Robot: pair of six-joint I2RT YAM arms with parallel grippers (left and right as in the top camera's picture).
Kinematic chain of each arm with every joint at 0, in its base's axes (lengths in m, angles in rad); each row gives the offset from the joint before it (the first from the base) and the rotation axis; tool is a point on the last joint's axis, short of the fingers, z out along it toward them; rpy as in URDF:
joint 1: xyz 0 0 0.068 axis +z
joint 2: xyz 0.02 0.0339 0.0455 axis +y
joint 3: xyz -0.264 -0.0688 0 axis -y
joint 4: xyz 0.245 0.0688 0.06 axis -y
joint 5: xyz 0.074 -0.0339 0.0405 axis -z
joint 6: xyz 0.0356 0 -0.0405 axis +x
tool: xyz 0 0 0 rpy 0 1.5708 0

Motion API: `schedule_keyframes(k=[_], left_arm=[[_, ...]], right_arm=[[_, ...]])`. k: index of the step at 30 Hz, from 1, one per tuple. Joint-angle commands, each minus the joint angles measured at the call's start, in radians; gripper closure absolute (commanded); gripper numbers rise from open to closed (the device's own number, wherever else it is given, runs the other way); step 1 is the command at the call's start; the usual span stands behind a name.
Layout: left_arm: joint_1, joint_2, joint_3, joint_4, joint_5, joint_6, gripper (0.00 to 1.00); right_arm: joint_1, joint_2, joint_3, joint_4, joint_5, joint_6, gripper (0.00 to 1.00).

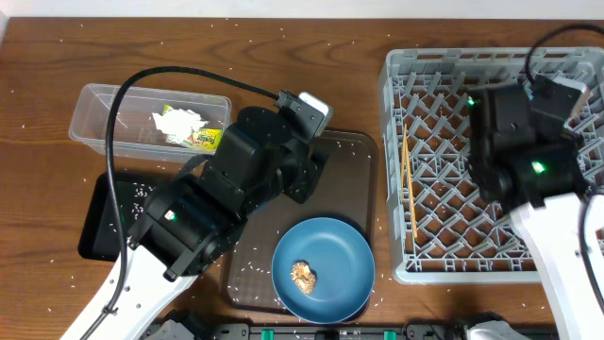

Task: Sort waste into correct bins and load items into the dishwasher rack
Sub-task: 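Hand the light-blue bowl from the left gripper to the right gripper, then place the light-blue bowl upside down in the rack with right gripper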

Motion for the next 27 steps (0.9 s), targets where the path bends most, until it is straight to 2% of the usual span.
schedule_keyframes(k=[1, 9, 19, 22, 27], left_arm=[[0.003, -0.011, 0.006, 0.0, -0.008, 0.0, 0.46], [0.003, -0.011, 0.006, -0.003, -0.008, 0.0, 0.46], [0.003, -0.011, 0.006, -0.02, -0.008, 0.0, 0.46], [0.003, -0.011, 0.006, -0.031, -0.008, 0.0, 0.46], [0.003, -0.011, 0.006, -0.041, -0.008, 0.0, 0.46]], right_arm=[[-0.023, 0.1, 0.006, 0.008, 0.18, 0.027, 0.99], [-0.035, 0.301, 0.006, 0.128, 0.286, 0.024, 0.99], [-0.05, 0.496, 0.006, 0.423, 0.366, -0.278, 0.99], [-0.056, 0.541, 0.006, 0.485, 0.432, -0.339, 0.99], [-0.072, 0.578, 0.006, 0.525, 0.401, -0.379, 0.99]])
